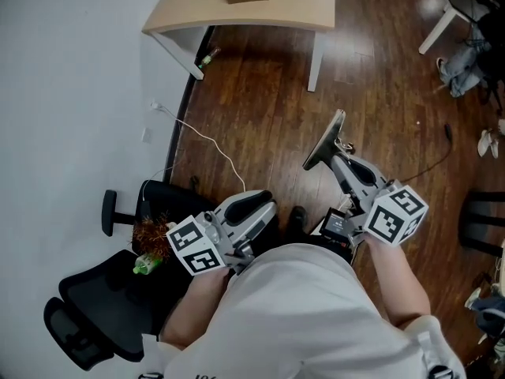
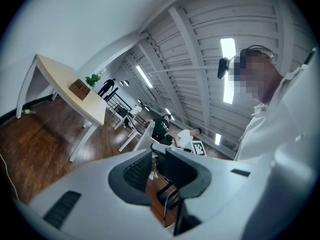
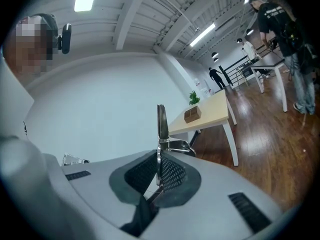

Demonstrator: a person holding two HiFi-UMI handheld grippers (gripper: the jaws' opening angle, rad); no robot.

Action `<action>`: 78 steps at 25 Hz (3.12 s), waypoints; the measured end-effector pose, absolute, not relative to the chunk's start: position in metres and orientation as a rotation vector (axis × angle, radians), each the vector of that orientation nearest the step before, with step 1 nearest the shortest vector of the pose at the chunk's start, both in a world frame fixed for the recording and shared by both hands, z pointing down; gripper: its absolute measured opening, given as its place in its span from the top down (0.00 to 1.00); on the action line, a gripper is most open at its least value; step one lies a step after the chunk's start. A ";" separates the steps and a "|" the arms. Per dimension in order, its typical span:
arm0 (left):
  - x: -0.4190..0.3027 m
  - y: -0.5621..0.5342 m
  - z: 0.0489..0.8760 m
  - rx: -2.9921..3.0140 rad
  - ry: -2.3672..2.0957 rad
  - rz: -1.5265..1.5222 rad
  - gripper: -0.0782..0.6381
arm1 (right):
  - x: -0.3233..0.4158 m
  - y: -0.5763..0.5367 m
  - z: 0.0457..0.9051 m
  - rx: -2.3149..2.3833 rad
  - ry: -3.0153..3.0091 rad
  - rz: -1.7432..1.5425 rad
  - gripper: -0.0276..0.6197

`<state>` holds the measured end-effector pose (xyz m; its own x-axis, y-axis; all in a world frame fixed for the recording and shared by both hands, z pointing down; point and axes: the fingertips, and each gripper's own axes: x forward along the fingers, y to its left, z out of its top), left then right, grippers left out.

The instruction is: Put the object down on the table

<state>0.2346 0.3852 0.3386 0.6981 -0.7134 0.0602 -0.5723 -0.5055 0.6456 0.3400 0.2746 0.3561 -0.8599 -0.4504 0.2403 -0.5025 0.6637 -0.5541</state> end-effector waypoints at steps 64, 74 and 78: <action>-0.009 -0.037 0.337 2.178 -1.088 -0.311 0.78 | 0.078 -0.155 0.363 0.648 -2.753 0.946 0.95; -0.009 -0.066 0.339 2.168 -1.101 -0.288 0.78 | 0.083 -0.181 0.376 0.662 -2.733 1.031 0.95; -0.025 -0.075 0.340 2.162 -1.112 -0.295 0.78 | 0.071 -0.187 0.377 0.657 -2.725 1.031 0.95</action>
<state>-0.0247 -0.0754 0.3402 0.6095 -0.7862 0.1020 -0.6325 -0.4047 0.6604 0.0706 -0.1872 0.3769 -0.8918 -0.3456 0.2920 -0.4524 0.6670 -0.5921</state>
